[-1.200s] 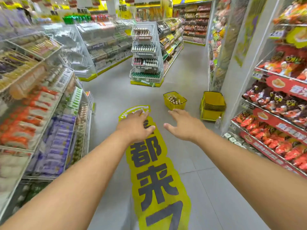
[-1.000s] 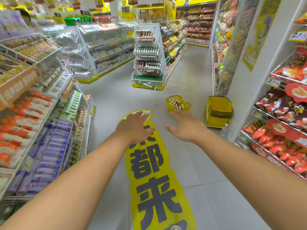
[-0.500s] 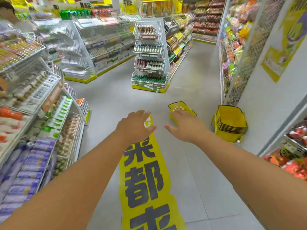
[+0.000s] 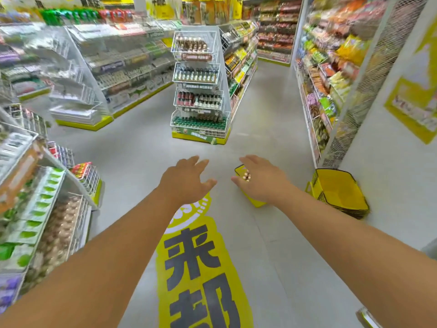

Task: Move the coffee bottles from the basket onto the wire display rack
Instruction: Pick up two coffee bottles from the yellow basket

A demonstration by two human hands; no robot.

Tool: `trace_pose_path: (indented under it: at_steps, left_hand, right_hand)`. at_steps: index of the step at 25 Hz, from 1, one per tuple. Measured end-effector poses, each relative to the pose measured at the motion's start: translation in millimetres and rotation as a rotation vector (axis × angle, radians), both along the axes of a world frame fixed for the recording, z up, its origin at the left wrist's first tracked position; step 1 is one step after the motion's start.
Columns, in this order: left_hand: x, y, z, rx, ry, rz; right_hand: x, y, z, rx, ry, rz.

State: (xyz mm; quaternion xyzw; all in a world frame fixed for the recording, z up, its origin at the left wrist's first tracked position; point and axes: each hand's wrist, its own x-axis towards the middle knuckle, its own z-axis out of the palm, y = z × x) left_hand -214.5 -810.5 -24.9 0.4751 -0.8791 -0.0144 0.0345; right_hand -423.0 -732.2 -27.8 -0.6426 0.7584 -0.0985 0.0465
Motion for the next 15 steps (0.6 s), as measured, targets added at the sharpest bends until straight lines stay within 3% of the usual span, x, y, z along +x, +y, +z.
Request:
trace_pose_path:
  at_steps: [15]
  left_hand:
    - [-134,-367,-18,-0.015,-0.097,0.026]
  right_hand:
    - [-134,-364,-33,-0.009,-0.008,0.016]
